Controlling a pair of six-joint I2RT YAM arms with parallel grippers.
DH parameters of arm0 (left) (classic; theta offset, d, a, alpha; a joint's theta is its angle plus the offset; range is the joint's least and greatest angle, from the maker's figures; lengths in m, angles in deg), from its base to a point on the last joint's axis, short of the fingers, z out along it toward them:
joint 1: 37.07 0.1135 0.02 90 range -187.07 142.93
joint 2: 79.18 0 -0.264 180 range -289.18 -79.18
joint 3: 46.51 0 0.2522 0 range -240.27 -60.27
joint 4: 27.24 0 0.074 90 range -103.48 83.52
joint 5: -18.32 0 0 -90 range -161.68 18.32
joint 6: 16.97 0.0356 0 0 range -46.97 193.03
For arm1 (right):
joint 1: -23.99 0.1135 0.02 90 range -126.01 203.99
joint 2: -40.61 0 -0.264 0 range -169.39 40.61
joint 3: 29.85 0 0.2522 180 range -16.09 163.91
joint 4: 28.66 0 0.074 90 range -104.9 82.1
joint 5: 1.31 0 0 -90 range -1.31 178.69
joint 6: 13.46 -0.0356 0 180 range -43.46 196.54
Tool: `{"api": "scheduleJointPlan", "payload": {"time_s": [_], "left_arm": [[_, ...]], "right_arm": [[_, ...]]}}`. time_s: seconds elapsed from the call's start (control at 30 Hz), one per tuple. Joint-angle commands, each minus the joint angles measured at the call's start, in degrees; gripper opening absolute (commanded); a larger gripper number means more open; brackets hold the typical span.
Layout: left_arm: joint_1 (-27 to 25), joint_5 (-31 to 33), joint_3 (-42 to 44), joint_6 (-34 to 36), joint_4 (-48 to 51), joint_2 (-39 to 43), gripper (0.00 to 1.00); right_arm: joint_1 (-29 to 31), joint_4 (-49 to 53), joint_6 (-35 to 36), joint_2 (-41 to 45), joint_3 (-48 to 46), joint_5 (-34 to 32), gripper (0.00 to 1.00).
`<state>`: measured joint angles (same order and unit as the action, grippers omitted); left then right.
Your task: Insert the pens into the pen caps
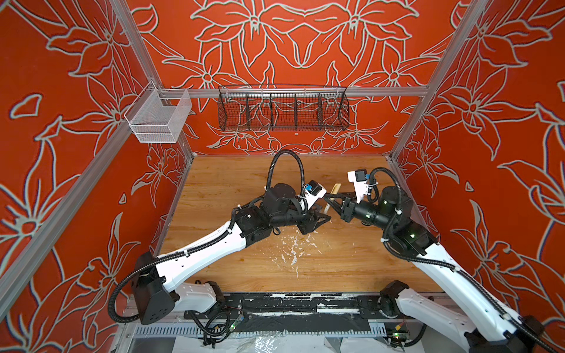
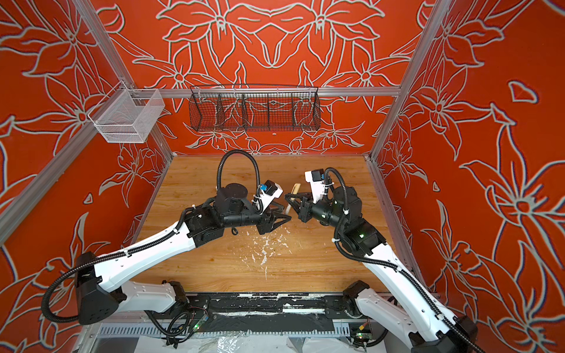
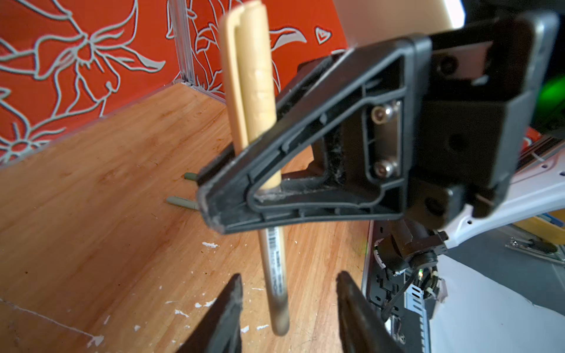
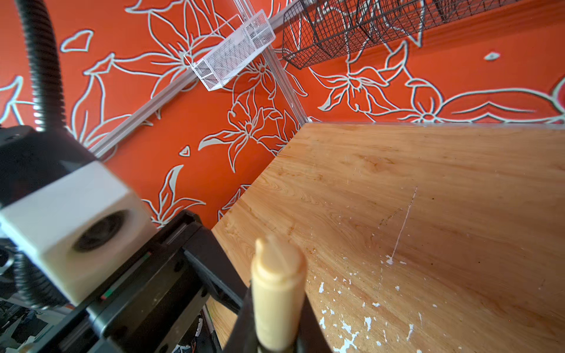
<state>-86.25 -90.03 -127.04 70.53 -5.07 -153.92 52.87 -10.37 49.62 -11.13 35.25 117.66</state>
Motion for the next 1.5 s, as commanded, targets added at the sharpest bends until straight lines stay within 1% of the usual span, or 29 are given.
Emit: {"api": "scheduleJointPlan", "payload": {"time_s": [0.0, 0.13, 0.17, 0.3, 0.67, 0.87, 0.93, 1.0, 1.13, 1.3, 1.47], "left_arm": [[0.0, -1.5, -1.4, 1.3, 3.0, 1.1, 0.52], [0.5, -2.3, -1.6, 1.5, 4.4, 1.0, 0.51], [0.6, -2.5, -1.5, 1.4, 4.4, 0.9, 0.48], [1.1, -2.8, -1.6, 1.1, 4.2, 0.4, 0.43], [3.5, -6.2, -1.4, -0.8, 0.7, -1.0, 0.42], [3.8, -7.9, -1.4, -0.9, -0.6, -1.8, 0.41], [3.8, -8.1, -1.4, -0.9, -1.0, -1.9, 0.37], [3.9, -8.0, -1.4, -0.8, -0.9, -1.7, 0.30], [4.0, -7.8, -1.0, -0.6, -0.7, -1.1, 0.21], [4.4, -7.4, -0.7, -0.6, -0.4, -0.6, 0.15], [4.7, -7.3, 0.0, -1.1, -0.6, -0.3, 0.15]], "right_arm": [[0.2, 3.8, 3.6, -1.3, 3.2, 1.1, 0.00], [0.2, 3.5, 4.1, -3.3, 4.2, 4.3, 0.00], [0.2, 3.2, 3.9, -3.6, 4.1, 4.3, 0.00], [0.2, 3.0, 3.5, -4.4, 4.2, 5.0, 0.00], [0.2, -0.5, 2.0, -4.3, 2.0, 5.9, 0.00], [0.2, -4.7, -0.6, -5.4, 0.9, 7.6, 0.00], [0.2, -6.5, -1.8, -5.8, 0.4, 8.3, 0.00], [0.2, -6.6, -2.0, -6.2, 0.5, 8.5, 0.00], [0.2, -6.7, -2.2, -6.3, 0.2, 8.3, 0.00], [0.2, -7.7, -2.9, -5.5, -1.0, 7.3, 0.00], [0.2, -8.7, -3.0, -5.1, -1.5, 6.3, 0.00]]}}
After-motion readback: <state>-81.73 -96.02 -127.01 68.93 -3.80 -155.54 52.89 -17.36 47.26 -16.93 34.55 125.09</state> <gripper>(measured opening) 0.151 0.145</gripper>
